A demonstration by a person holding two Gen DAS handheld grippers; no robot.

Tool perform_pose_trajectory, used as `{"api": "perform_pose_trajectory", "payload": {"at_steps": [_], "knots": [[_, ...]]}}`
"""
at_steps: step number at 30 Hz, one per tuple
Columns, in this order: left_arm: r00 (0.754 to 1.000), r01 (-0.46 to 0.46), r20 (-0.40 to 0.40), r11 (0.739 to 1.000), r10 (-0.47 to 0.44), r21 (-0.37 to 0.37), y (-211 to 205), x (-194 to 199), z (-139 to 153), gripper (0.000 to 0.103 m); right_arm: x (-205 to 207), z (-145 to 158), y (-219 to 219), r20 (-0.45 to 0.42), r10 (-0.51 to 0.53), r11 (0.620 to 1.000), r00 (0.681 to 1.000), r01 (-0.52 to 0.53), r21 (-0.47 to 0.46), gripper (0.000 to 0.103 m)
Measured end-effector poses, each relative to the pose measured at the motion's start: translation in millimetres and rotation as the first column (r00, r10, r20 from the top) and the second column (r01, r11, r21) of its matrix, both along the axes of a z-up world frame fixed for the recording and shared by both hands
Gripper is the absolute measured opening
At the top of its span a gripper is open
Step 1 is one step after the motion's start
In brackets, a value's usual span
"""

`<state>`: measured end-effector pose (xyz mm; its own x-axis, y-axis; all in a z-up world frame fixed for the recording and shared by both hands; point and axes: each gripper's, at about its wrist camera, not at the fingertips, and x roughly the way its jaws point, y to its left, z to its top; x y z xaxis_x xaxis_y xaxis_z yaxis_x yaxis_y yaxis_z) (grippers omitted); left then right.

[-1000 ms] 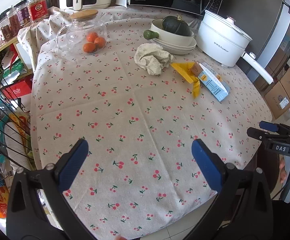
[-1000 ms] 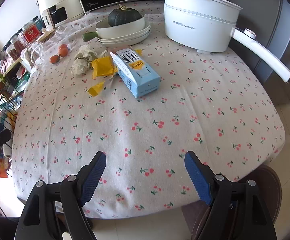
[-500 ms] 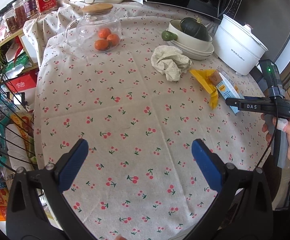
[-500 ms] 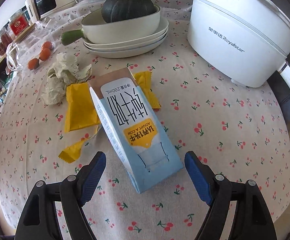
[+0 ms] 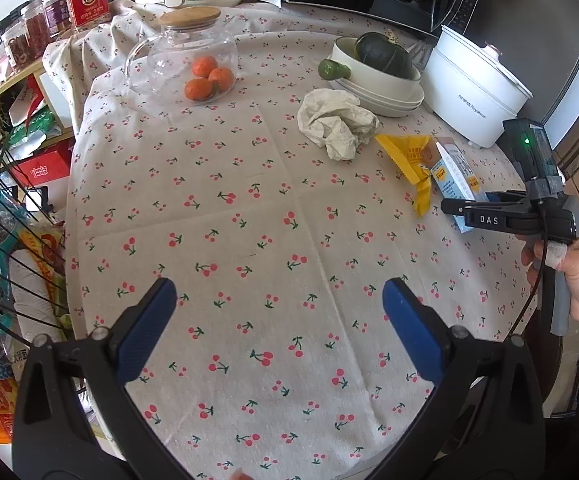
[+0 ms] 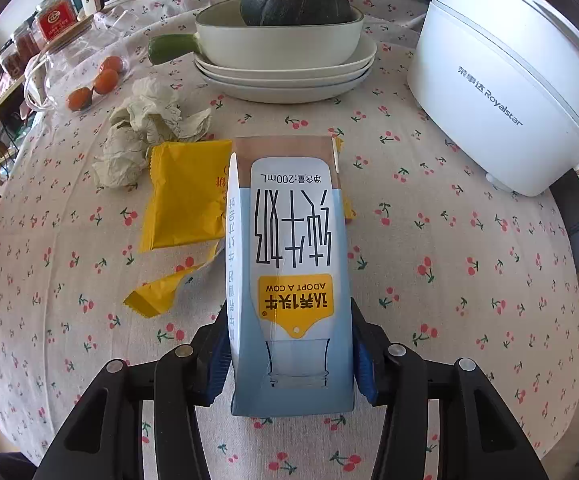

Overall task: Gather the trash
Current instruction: 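Grasp the light-blue milk carton with the right gripper and lift it, then grasp the yellow snack bag with the left gripper while the right gripper carries the carton toward the bin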

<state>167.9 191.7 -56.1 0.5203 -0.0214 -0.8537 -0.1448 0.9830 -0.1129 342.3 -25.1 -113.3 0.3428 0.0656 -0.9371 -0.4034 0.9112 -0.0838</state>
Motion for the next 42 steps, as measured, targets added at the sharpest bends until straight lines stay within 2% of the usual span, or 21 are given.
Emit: {"api": "perform_pose_trajectory", "payload": {"at_steps": [8, 18, 22, 27, 29, 32, 34, 38, 42], "knots": [[1.0, 0.028, 0.01, 1.0, -0.028, 0.011, -11, -6, 3, 0.102, -52, 25, -24, 0.033, 0.006, 1.0, 0.999, -0.007, 0.016, 0.051], [0.997, 0.082, 0.009, 0.997, -0.082, 0.008, -36, -6, 3, 0.102, -118, 49, -86, 0.055, -0.047, 0.996, 0.997, 0.042, 0.084, 0.051], [0.994, 0.109, 0.004, 0.994, -0.109, -0.003, -51, 0, 0, 0.102, -122, 54, -104, 0.046, -0.068, 0.995, 0.997, 0.064, 0.079, 0.051], [0.987, 0.158, -0.008, 0.987, -0.158, -0.039, -74, 19, -6, 0.102, -123, 67, -124, 0.042, -0.092, 0.989, 0.995, 0.087, 0.116, 0.051], [0.98, 0.201, 0.003, 0.98, -0.201, -0.007, -90, 33, -6, 0.102, -121, 73, -132, 0.046, -0.101, 0.987, 0.994, 0.094, 0.133, 0.051], [0.959, 0.279, 0.023, 0.958, -0.281, 0.066, -112, 59, -4, 0.102, -118, 78, -146, 0.045, -0.122, 0.981, 0.992, 0.113, 0.157, 0.051], [0.936, 0.346, 0.033, 0.932, -0.351, 0.111, -126, 79, -3, 0.102, -118, 79, -154, 0.04, -0.129, 0.979, 0.991, 0.121, 0.163, 0.051], [0.882, 0.457, 0.017, 0.863, -0.471, 0.214, -152, 124, -6, 0.102, -119, 80, -173, 0.034, -0.147, 0.974, 0.989, 0.139, 0.177, 0.051], [0.826, 0.548, -0.023, 0.793, -0.563, 0.267, -174, 159, -24, 0.102, -118, 83, -193, 0.042, -0.17, 0.969, 0.985, 0.159, 0.187, 0.051]]}}
